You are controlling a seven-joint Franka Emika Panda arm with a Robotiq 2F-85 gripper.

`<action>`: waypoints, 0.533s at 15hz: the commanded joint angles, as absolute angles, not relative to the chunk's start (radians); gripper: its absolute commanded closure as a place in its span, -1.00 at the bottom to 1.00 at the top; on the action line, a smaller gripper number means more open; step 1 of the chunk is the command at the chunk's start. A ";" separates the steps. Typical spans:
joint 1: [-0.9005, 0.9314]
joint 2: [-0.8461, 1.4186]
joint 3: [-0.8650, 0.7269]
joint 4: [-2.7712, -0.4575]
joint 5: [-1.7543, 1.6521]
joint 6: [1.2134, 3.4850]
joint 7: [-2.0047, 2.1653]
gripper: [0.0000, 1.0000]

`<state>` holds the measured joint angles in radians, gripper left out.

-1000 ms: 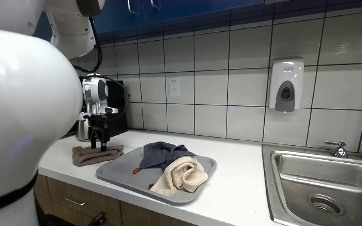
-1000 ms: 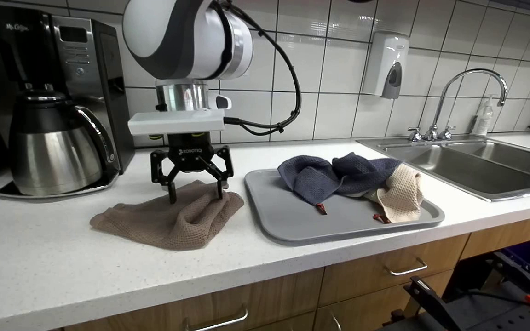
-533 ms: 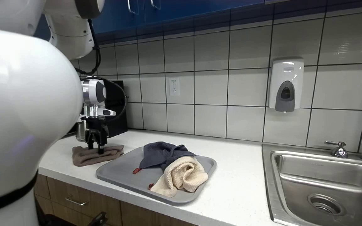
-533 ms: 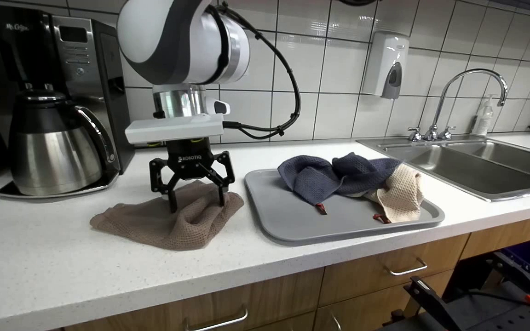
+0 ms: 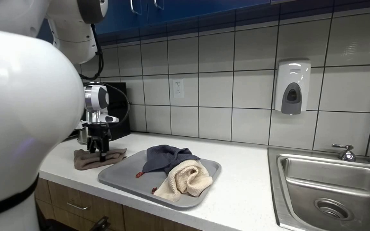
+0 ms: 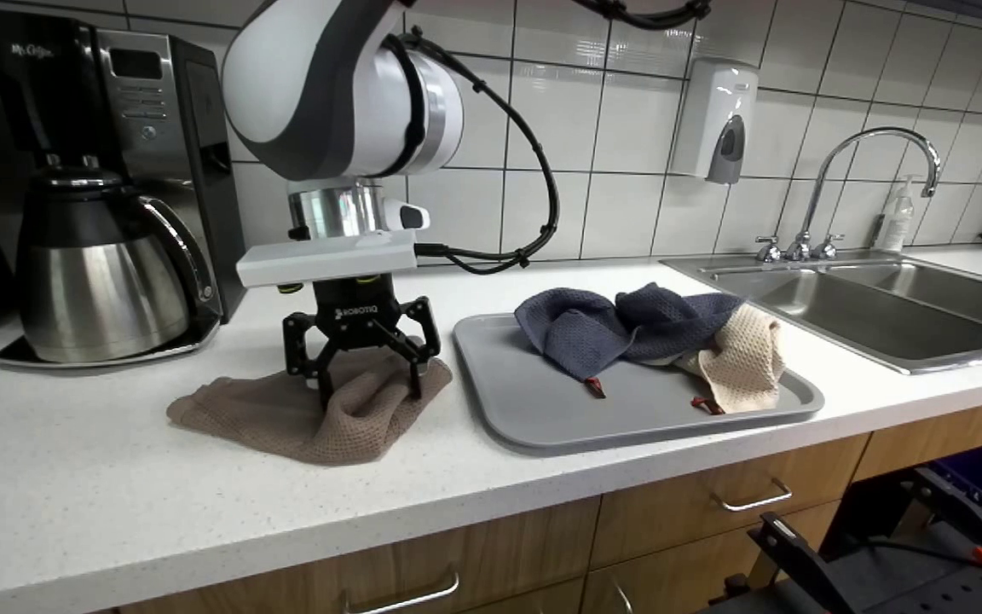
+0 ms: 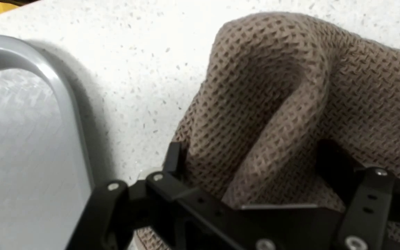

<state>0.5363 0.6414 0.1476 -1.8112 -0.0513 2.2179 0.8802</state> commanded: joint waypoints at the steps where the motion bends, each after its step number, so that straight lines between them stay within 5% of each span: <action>1: 0.536 0.634 0.152 -1.806 -0.040 2.199 0.901 -1.00; 2: 0.537 0.630 0.152 -1.809 -0.043 2.206 0.900 -0.50; 3: 0.537 0.628 0.152 -1.810 -0.043 2.209 0.899 -0.47; 8: 0.539 0.620 0.154 -1.810 -0.044 2.211 0.899 0.29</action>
